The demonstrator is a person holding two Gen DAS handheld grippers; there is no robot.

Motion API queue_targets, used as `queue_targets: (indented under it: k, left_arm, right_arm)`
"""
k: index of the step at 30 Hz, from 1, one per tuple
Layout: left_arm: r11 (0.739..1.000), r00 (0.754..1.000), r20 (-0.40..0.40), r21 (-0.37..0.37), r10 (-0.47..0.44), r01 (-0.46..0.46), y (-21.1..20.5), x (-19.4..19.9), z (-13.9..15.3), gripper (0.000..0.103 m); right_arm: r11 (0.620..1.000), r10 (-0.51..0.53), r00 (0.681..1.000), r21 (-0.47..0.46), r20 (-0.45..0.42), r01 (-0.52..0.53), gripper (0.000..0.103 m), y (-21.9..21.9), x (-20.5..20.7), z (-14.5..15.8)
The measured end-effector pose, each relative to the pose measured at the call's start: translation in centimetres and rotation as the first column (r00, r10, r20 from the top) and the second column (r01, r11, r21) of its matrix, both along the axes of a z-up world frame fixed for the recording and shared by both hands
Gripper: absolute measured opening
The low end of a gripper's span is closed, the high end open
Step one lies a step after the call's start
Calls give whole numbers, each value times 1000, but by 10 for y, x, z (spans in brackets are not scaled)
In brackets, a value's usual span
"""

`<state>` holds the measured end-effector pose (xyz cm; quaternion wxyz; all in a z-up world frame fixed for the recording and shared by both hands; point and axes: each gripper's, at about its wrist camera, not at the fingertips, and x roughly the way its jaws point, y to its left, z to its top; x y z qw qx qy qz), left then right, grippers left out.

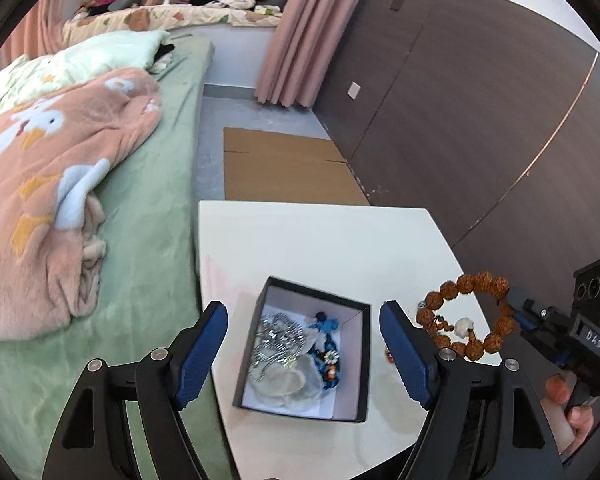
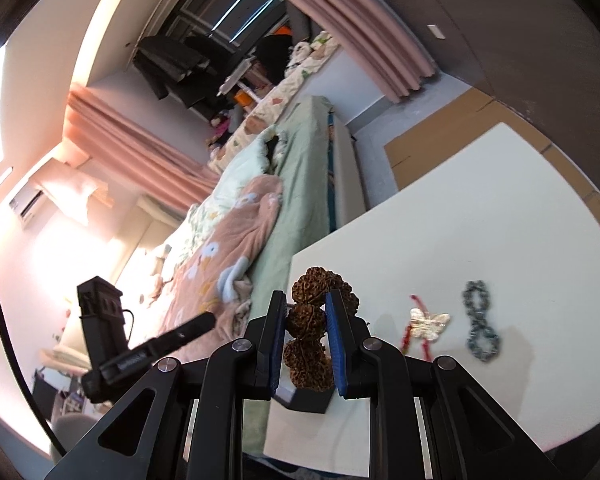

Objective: Organize jewelry
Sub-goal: 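Open the left tool over the box to drop the pendant while the right tool drops the rudraksha bracelet in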

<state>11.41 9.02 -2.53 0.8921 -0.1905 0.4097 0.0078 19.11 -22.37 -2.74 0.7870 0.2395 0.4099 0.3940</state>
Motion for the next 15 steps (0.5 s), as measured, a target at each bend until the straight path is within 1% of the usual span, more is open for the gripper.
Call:
queue_targets:
  k: [3,6,8,10,15]
  left_arm:
    - [1000,1000,9,-13,13,-13,6,-9,-3,79]
    - [1000,1000,17,-9,20,-20,11,-17,-6,79]
    - [999,999,25,7,38,-38,13,-23,-6,79]
    - [999,998,41,2,43,-43,17,-28,-7,79]
    - [998,996,65,-27,54,-53,25,-35,-3,79]
  right_arm:
    - [999,39,999,-8,13,-39,22,20,-2,2]
    - [997,71,997,-7,16,-71,22,37,-4,3]
    - [996,92,996,-9,18,-92,22,48,-4,4]
    - [994,108,994,-15,21,-108,22,58,-5,4]
    - [988,156,988,22,-14,-155,22,83,-2,-2]
